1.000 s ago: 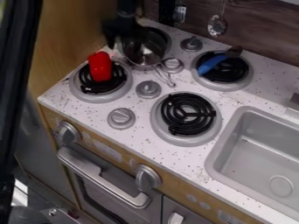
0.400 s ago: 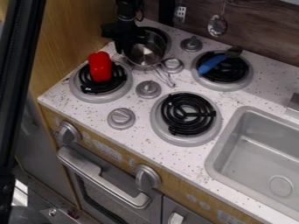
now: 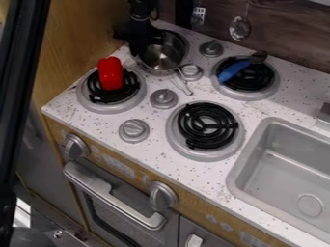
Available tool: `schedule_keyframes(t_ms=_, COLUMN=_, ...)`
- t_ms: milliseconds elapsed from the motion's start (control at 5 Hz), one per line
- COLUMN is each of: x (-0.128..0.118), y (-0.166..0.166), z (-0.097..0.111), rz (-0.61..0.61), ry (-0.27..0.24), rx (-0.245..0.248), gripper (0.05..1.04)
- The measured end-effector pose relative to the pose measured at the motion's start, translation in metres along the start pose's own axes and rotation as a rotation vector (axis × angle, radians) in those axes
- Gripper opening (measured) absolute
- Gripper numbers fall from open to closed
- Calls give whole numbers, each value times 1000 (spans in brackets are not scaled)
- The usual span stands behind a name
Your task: Move the silver pot to the bottom left burner
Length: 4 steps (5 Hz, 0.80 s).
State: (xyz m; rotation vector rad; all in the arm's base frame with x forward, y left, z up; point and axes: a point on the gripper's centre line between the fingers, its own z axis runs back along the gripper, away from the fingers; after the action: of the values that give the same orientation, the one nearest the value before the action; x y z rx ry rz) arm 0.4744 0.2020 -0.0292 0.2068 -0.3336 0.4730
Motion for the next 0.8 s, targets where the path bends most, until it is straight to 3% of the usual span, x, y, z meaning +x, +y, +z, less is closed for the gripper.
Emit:
schedule_keyframes(t_ms=200, x=14, y=-24, z=28, rz=-23, ry=-66, rx=-41, gripper=73)
schedule_keyframes(t_ms=400, x=5, y=-68, z=72, rz=-110, ry=-128, rx=-83, gripper=65)
schedule_keyframes(t_ms=600, x=-27, y=-73, z=106, rz=-95, ry=-128, rx=-100, gripper=65)
schedule_keyframes(t_ms=800, x=-65, y=-63, z=132, rz=-71, ry=-67, rx=-90, gripper=65)
